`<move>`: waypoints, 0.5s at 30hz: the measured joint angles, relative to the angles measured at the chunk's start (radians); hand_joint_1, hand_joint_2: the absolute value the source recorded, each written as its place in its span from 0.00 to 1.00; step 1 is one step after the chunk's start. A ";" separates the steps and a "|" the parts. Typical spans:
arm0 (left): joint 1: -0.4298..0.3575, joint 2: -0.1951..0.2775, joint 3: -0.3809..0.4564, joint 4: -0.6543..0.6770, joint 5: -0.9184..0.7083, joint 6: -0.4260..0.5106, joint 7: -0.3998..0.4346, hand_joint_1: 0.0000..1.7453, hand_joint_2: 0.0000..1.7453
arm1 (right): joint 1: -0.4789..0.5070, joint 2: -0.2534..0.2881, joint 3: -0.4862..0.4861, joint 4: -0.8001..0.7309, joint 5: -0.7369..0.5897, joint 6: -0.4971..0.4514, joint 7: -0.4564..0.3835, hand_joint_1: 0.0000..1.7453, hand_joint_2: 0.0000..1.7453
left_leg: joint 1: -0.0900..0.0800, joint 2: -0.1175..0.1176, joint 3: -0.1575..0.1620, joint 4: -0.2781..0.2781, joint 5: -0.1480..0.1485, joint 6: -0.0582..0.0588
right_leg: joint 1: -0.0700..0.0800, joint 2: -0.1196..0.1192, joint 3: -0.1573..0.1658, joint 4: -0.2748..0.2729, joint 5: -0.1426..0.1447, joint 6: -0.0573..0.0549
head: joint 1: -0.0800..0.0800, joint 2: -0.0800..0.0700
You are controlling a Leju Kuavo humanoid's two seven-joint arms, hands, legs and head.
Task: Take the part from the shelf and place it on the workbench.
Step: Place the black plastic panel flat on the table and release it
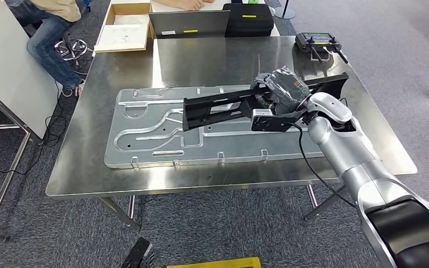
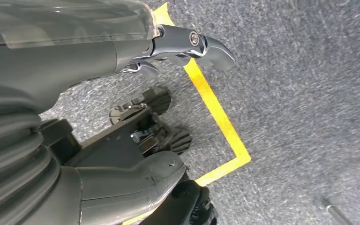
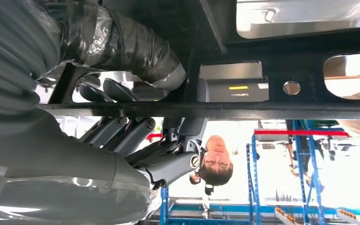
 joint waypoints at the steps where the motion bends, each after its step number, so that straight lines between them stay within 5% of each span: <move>1: 0.000 0.000 0.000 0.000 0.000 0.000 0.000 0.00 1.00 | 0.007 -0.003 0.000 -0.001 0.000 -0.002 0.000 1.00 1.00 | 0.000 -0.001 0.000 0.000 0.000 0.001 | -0.001 0.000 -0.031 0.063 -0.026 0.004 | 0.000 0.000; 3: 0.001 0.001 0.000 0.000 -0.001 0.000 0.001 0.00 1.00 | 0.021 -0.009 0.000 -0.003 0.002 -0.005 0.000 1.00 1.00 | 0.000 -0.002 0.000 0.002 -0.001 0.001 | -0.003 0.000 -0.055 0.106 -0.024 0.007 | 0.000 0.000; 7: 0.000 0.001 -0.001 0.000 -0.001 0.000 0.002 0.00 1.00 | 0.027 -0.017 0.000 -0.013 0.003 -0.009 -0.001 1.00 1.00 | -0.003 -0.004 -0.002 0.014 -0.011 -0.012 | -0.005 0.001 0.050 -0.114 0.087 0.001 | 0.000 0.000; 11: -0.002 0.002 -0.001 0.000 0.000 -0.001 0.002 0.00 1.00 | 0.030 -0.023 0.000 -0.017 0.003 -0.013 0.000 1.00 1.00 | -0.006 -0.003 -0.006 0.019 -0.016 -0.031 | 0.000 0.003 0.067 -0.155 0.095 -0.022 | 0.000 0.000; 13: -0.002 0.003 -0.001 0.000 0.002 0.000 0.001 0.00 1.00 | 0.029 -0.026 -0.001 -0.017 0.002 -0.018 0.000 0.50 0.50 | -0.004 -0.002 -0.021 0.055 -0.044 -0.040 | -0.004 0.002 0.070 -0.161 0.099 -0.037 | -0.001 0.000; 15: -0.001 0.004 -0.001 0.000 0.002 0.000 0.001 0.00 1.00 | 0.029 -0.031 -0.005 -0.013 0.005 -0.041 0.000 0.00 0.00 | -0.002 -0.001 -0.069 0.165 -0.103 -0.046 | -0.004 0.001 0.071 -0.163 0.100 -0.046 | -0.001 0.000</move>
